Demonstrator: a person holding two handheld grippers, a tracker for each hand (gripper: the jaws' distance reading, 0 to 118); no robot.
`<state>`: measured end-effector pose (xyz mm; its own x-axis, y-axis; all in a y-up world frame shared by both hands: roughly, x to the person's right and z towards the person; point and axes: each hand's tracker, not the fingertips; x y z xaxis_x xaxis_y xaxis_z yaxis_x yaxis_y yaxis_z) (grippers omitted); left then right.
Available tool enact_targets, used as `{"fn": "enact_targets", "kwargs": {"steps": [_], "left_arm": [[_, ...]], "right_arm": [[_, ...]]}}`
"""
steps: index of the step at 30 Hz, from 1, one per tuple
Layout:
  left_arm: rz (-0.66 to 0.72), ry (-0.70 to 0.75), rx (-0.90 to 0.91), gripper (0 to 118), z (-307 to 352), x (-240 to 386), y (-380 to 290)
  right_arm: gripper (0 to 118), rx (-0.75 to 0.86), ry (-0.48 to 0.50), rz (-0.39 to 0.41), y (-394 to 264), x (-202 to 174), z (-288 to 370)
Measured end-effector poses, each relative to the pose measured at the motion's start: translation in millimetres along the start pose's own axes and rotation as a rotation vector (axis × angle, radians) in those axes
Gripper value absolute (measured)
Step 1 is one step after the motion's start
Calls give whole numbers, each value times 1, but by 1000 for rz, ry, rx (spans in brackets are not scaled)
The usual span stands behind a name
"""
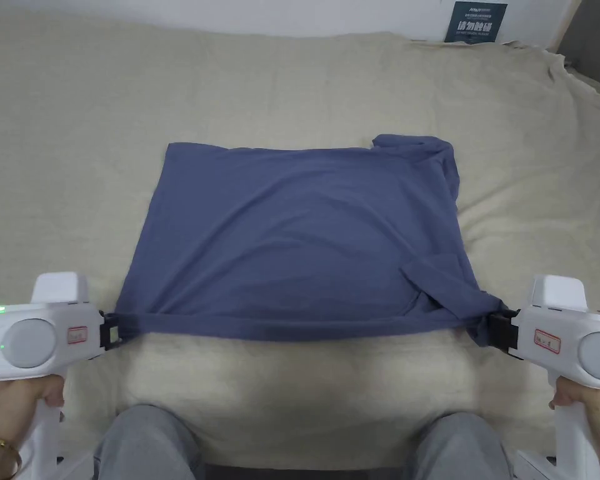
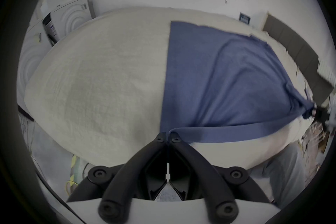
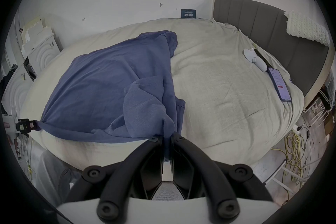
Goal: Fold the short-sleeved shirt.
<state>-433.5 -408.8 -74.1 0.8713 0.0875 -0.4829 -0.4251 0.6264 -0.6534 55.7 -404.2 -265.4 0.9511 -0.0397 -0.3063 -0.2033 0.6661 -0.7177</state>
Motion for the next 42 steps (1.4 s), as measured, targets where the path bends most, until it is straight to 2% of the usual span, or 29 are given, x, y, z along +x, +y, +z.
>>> {"fn": "enact_targets", "kwargs": {"steps": [3, 5, 11, 13, 20, 22, 27, 29, 31, 32, 33, 34, 35, 36, 37, 38, 39, 40, 42], "left_arm": [[88, -39, 63, 0, 12, -9, 15], [94, -72, 87, 0, 19, -12, 27], [127, -67, 131, 0, 10, 0, 74], [116, -44, 129, 0, -1, 7, 91], [83, 34, 88, 0, -59, 28, 141], [43, 74, 69, 0, -79, 35, 150], [-8, 91, 12, 0, -125, 44, 163], [-3, 93, -6, 0, -140, 44, 166], [-4, 94, -9, 0, -150, 47, 165], [-12, 96, -2, 3, -154, 49, 162], [-24, 94, -2, 20, -157, 48, 159], [-36, 117, -10, 38, -162, 48, 158], [-43, 143, -28, 65, -165, 46, 157], [-40, 145, -27, 94, -165, 44, 156], [-30, 142, -12, 104, -162, 39, 154], [-6, 135, 29, 105, -158, 35, 154], [23, 145, 60, 105, -153, 33, 155], [53, 154, 83, 105, -145, 30, 158], [85, 134, 125, 106, -128, 24, 162]], "right_arm": [[5, 7, 32, -44, 14, 7, 5], [5, 18, 30, -42, 28, 8, 9], [5, 44, 6, -4, 84, -4, 7], [5, 47, -13, 33, 104, -12, -1], [5, -40, -67, 71, 161, -22, -63], [5, -72, -74, 72, 170, -25, -83], [5, -149, -93, 131, 175, -33, -130], [5, -166, -96, 115, 175, -31, -146], [5, -176, -103, 64, 172, -29, -158], [5, -183, -102, 53, 171, -27, -164], [5, -188, -106, 56, 170, -28, -169], [6, -187, -120, 56, 167, -29, -171], [7, -189, -129, 55, 166, -30, -172], [16, -189, -142, 50, 165, -31, -171], [33, -168, -157, 34, 165, -31, -168], [57, -140, -159, 24, 165, -30, -164], [89, -123, -158, 6, 166, -28, -159], [99, -102, -158, -18, 167, -26, -151], [99, -40, -141, -46, 172, -24, -130]]}}
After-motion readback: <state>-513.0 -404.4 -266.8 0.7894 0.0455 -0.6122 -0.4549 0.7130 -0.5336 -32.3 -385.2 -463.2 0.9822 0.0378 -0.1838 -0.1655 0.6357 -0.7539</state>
